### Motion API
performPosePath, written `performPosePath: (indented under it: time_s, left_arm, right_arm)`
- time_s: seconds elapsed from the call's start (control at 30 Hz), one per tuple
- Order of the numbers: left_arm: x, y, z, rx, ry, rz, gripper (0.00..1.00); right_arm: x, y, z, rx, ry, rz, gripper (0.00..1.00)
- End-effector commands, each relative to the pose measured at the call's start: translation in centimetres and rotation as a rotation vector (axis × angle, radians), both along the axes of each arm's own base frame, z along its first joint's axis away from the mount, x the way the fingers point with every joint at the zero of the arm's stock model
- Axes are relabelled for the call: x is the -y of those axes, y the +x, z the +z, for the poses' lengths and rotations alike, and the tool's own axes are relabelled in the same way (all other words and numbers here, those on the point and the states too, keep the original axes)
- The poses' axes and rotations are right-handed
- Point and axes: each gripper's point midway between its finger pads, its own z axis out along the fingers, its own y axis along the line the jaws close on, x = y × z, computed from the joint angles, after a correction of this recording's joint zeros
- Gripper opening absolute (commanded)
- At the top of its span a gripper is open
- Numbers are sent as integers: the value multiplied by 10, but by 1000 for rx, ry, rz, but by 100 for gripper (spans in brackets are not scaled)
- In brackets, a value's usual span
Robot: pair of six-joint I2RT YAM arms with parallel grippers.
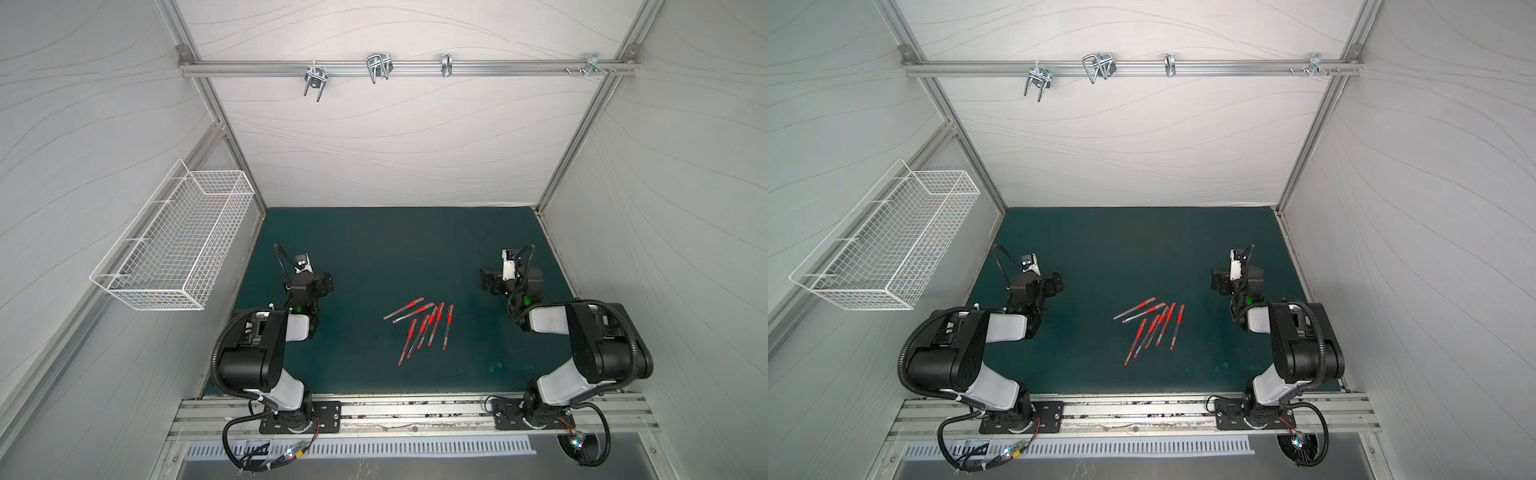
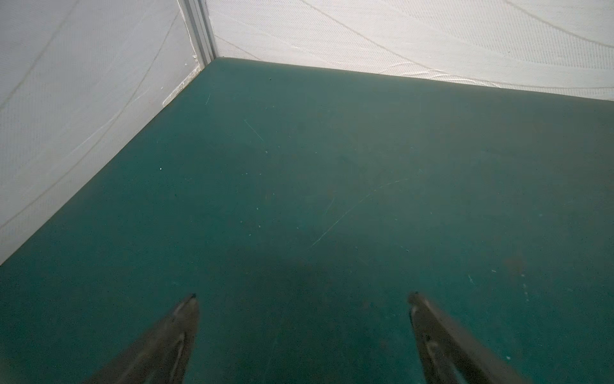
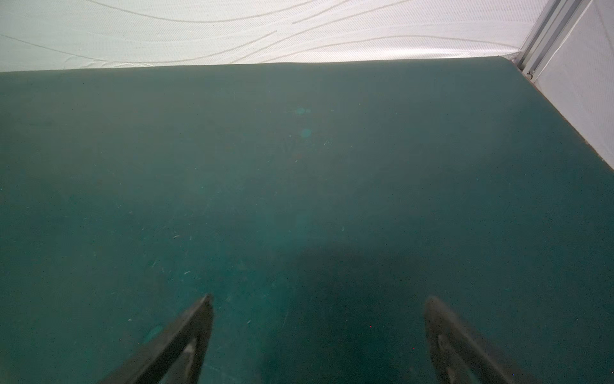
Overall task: Remove pen caps from pens
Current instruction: Pick up the pen from the center of the table.
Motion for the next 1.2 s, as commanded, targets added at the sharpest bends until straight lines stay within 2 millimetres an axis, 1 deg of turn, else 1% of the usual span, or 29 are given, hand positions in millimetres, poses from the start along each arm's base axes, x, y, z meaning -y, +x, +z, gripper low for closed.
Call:
performPosePath:
  time_s: [0.0,0.1,0.13,0.17,0.2,0.23,0.27,0.3,0.33,0.37,0.4,0.43,0.5,0.6,0.7,0.8,0.87,0.9,0.97,1.07,1.17]
  left_arm:
    - [7,12,14,45,7,-55,99]
    - [7,11,15,52,8,-53,99]
    - [3,9,18,65,10,-25,99]
    - [-2,5,26,87,11,6,99]
    - [-7,-2,36,102,18,39,99]
    - [-11,-8,50,121,38,76,99]
    - [-7,-15,68,143,61,93,99]
    - [-4,-22,89,187,49,111,99]
    - [3,-28,104,215,12,96,99]
    - [13,-34,120,228,-41,74,98]
    - [23,-41,128,201,-81,46,96]
    - [31,-46,138,201,-124,36,96]
    - [59,-56,155,196,-216,-57,92]
    - [97,-69,166,173,-340,-191,87]
    - [120,-86,159,71,-440,-260,81]
    - [138,-104,137,-43,-496,-336,74]
    - [147,-117,119,-108,-516,-373,71]
    - [155,-122,114,-126,-516,-421,71]
    - [164,-129,103,-141,-503,-468,70]
    - [177,-132,93,-150,-473,-532,69]
    - [191,-130,82,-194,-412,-591,69]
  right_arm:
    - [-2,2,-2,-9,-17,14,99]
    - [-3,2,-1,-2,-19,18,99]
    - [-2,2,2,11,-24,11,99]
    - [0,1,8,22,-35,-18,99]
    - [-3,-4,18,35,-73,-36,99]
    - [-8,-9,33,58,-118,-41,99]
    - [-18,-15,56,93,-165,-27,99]
    - [-27,-19,72,114,-181,-7,99]
    - [-34,-23,86,125,-189,8,99]
    - [-38,-26,106,141,-171,-2,99]
    - [-45,-32,120,118,-132,4,98]
    - [-48,-35,128,105,-99,6,96]
    - [-59,-45,140,38,7,8,90]
    - [-85,-67,142,-73,98,82,84]
    - [-110,-97,137,-143,95,165,79]
    - [-127,-129,127,-221,137,239,76]
    - [-132,-145,117,-271,125,276,74]
    - [-133,-152,110,-299,109,287,73]
    - [-132,-163,94,-358,101,292,71]
    - [-131,-170,78,-405,118,290,65]
    - [-130,-174,64,-436,126,280,65]
